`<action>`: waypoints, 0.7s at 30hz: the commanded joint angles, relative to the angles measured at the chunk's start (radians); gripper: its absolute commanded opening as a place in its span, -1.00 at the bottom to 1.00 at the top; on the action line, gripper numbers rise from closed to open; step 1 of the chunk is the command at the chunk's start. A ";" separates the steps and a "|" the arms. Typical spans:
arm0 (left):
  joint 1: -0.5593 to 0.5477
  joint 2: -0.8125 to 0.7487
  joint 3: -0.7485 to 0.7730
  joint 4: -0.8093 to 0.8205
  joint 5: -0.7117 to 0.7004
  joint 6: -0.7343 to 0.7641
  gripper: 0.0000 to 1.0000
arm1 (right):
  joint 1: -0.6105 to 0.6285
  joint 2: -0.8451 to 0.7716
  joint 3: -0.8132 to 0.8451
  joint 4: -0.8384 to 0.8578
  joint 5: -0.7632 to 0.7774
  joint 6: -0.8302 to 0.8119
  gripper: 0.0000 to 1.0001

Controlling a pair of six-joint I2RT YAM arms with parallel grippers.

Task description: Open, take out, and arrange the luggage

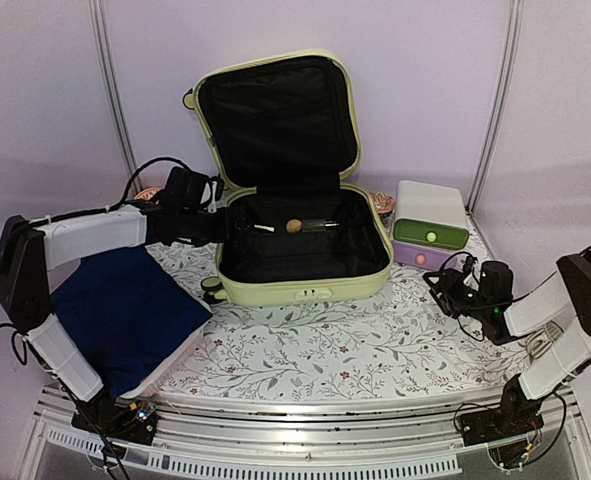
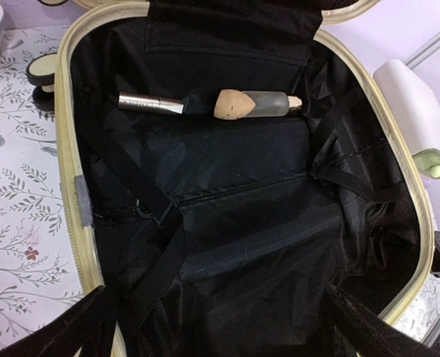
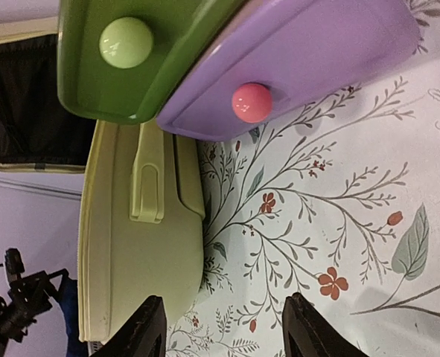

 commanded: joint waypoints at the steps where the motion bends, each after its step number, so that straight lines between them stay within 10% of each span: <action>1: -0.007 -0.050 -0.029 0.090 0.040 -0.002 0.92 | -0.010 0.130 -0.003 0.326 -0.011 0.182 0.09; 21: 0.002 -0.100 -0.031 0.055 -0.051 0.078 0.92 | -0.049 0.646 0.243 0.670 0.051 0.348 -0.03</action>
